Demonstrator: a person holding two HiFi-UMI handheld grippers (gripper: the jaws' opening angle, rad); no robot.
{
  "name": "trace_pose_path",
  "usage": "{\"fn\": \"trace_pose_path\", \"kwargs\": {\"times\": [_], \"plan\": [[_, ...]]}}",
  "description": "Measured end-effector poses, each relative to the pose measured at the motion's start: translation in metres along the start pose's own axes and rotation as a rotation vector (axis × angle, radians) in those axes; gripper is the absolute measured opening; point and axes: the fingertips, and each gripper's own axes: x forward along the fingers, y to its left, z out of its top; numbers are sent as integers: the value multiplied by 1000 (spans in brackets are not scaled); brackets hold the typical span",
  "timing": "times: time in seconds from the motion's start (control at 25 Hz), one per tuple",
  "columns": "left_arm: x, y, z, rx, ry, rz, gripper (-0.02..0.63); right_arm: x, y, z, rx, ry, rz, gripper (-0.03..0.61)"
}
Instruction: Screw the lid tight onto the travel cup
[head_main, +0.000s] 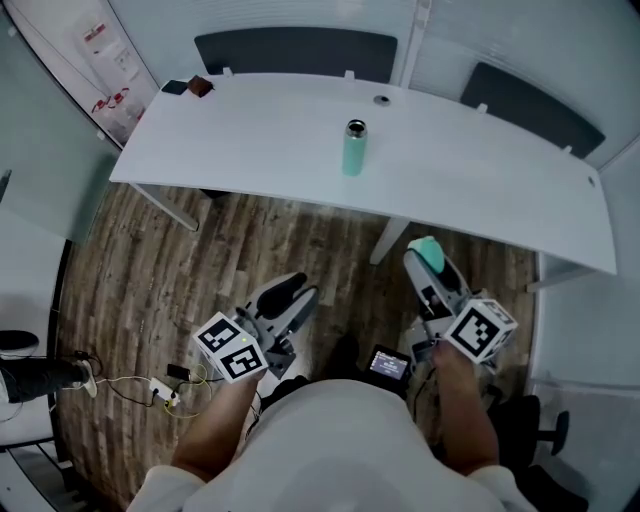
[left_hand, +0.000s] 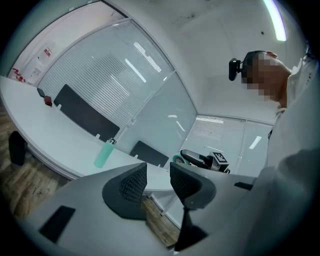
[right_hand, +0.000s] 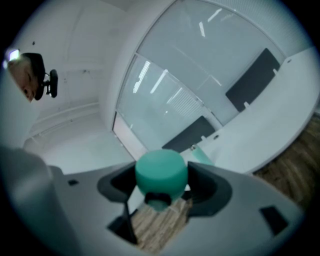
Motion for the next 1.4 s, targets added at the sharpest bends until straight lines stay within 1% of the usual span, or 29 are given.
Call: {"fn": "trace_pose_path", "kwargs": {"times": [0.2,0.36,0.52,0.8,1.0,1.16,1.4], "plan": [[26,10,2,4,-14,34,150,14,-20,13,-3,30,29,319],[40,20,6,9,-14,49,150,25,-34,15,10,45,22,319],[50,34,15,13,-7,44,150,41,-41,13,19,63,12,319],[67,82,32,3,30,1,150,83,-52,12,33,45,-39,319],[79,114,54,2,63,-43,152,111,-56,19,33,12,-83,319],[83,138,67,-3,91,-79,153,131,-61,16,37,-7,-128,319],[88,164,74,-3,139,-134,161,150,-62,12,35,-27,-195,319]]}}
